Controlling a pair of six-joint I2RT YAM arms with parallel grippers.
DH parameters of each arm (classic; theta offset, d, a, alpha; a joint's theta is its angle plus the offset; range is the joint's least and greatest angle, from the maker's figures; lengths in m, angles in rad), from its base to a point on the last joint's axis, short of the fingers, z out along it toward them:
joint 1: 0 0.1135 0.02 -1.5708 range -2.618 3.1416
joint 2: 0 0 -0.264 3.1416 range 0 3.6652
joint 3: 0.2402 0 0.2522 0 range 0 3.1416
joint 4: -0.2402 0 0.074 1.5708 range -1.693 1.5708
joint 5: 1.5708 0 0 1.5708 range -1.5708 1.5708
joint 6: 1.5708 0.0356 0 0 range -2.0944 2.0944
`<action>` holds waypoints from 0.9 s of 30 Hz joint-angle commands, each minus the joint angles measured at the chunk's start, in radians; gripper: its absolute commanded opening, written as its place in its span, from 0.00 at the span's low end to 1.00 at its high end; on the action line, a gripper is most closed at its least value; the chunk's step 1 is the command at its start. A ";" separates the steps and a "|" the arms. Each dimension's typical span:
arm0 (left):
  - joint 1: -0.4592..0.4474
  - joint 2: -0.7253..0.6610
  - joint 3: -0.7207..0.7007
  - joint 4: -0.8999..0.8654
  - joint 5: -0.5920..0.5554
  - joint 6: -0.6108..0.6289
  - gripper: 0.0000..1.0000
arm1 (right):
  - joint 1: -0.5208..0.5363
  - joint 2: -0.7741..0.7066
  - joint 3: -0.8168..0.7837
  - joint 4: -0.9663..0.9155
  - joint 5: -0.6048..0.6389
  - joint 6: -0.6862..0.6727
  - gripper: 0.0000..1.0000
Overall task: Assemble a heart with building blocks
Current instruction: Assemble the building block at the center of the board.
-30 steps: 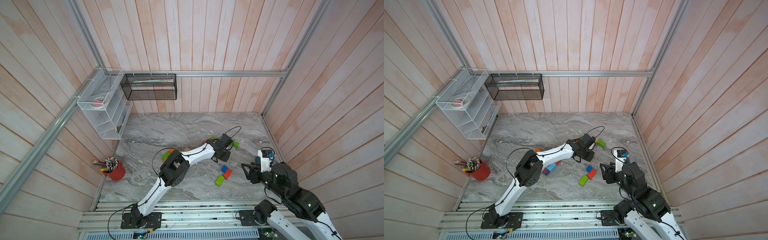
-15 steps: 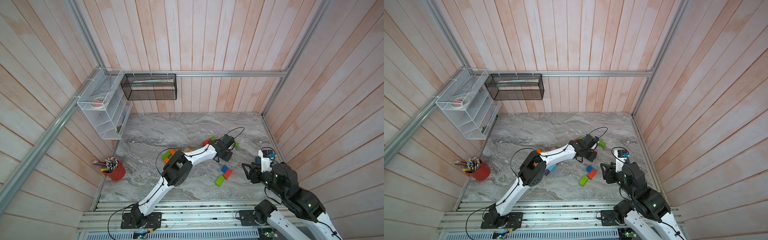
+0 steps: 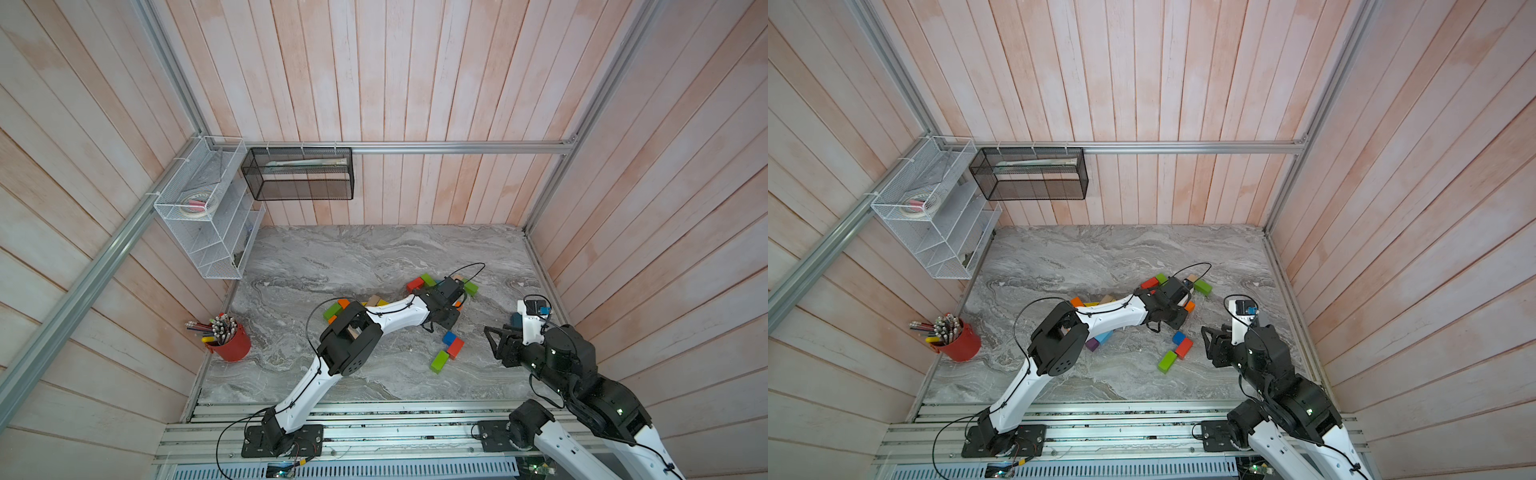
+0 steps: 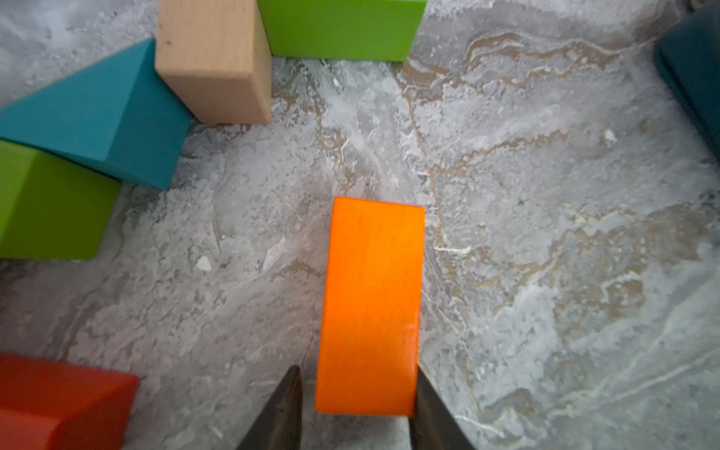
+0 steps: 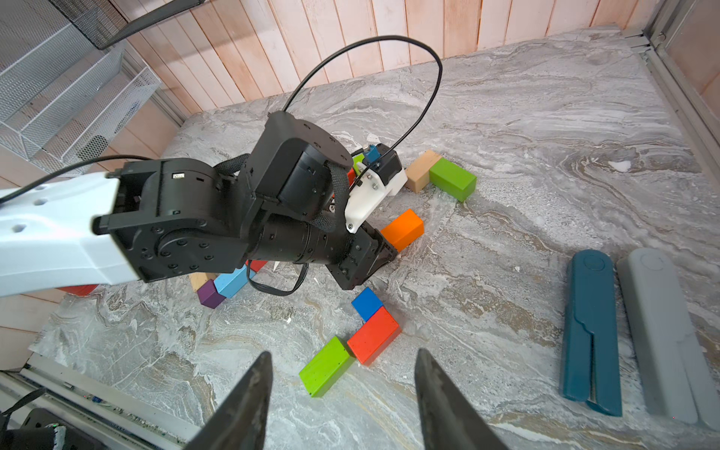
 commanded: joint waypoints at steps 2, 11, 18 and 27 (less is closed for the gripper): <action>0.001 -0.006 -0.026 0.033 -0.002 0.044 0.43 | 0.004 -0.010 0.009 -0.014 0.017 0.009 0.58; 0.002 0.033 0.019 0.038 0.008 0.060 0.33 | 0.004 -0.008 0.006 -0.013 0.019 0.009 0.57; -0.036 0.064 0.060 0.048 0.005 0.034 0.31 | 0.004 -0.006 0.005 -0.012 0.021 0.011 0.57; -0.036 0.131 0.141 0.053 -0.082 -0.023 0.28 | 0.004 -0.002 0.006 -0.013 0.021 0.011 0.57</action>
